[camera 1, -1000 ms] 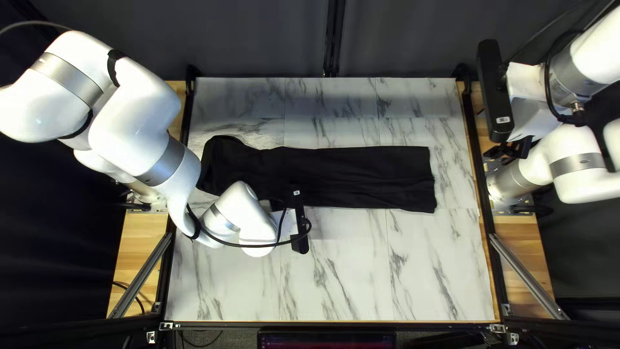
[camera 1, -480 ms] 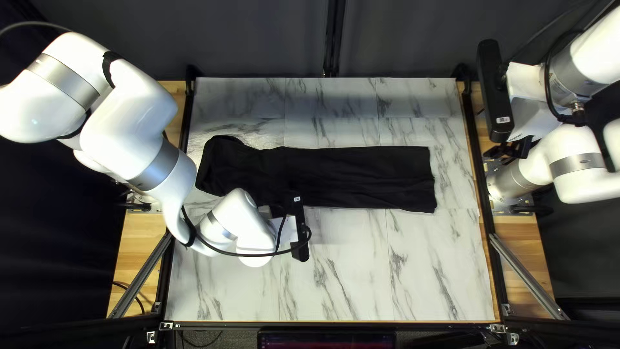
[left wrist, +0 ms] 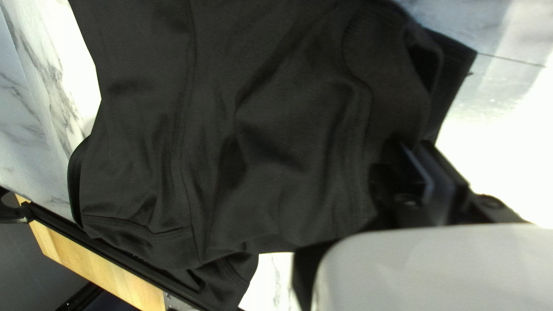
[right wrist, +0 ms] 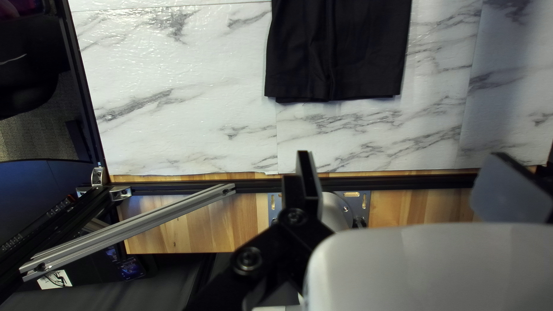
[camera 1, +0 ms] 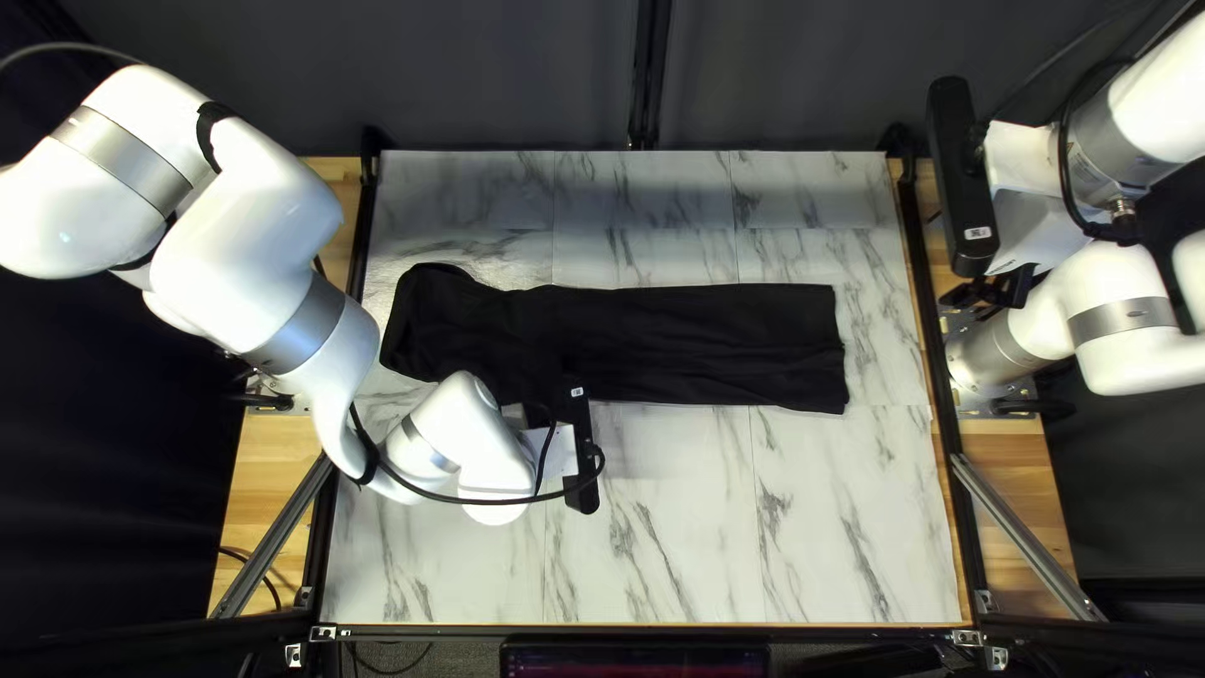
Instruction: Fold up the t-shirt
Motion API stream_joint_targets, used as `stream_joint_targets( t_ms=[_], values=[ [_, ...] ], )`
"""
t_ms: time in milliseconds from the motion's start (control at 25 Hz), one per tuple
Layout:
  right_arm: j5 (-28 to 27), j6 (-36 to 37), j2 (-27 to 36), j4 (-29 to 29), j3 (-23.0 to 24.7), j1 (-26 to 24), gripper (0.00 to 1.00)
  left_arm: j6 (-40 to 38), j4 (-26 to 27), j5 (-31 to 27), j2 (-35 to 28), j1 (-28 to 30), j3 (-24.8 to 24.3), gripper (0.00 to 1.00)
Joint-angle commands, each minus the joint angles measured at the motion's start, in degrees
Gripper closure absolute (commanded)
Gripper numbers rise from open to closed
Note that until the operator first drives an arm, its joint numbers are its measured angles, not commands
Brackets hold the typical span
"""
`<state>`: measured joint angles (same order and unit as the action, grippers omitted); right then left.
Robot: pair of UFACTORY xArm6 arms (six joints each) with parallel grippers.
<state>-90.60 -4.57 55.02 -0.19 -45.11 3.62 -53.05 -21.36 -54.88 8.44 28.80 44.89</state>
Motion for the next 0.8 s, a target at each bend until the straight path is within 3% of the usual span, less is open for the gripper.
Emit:
stream_joint_targets(
  t_ms=[40,440,480,560,800],
  values=[
    [0.0,0.0,0.0,0.0,0.0,0.0,0.00,0.8,-0.1,0.9,0.8,-1.1,-0.1,1.00],
    [0.0,0.0,0.0,0.0,0.0,0.0,0.00,0.9,0.5,0.6,0.5,-0.5,0.5,1.00],
    [0.0,0.0,0.0,0.0,0.0,0.0,0.00,0.8,0.6,0.6,0.5,-0.3,0.7,0.26],
    [0.0,0.0,0.0,0.0,0.0,0.0,0.00,0.6,0.8,0.7,0.9,0.2,1.3,0.00],
    [0.0,0.0,0.0,0.0,0.0,0.0,0.00,1.2,0.5,2.9,1.8,-1.4,0.8,0.00]
  ],
)
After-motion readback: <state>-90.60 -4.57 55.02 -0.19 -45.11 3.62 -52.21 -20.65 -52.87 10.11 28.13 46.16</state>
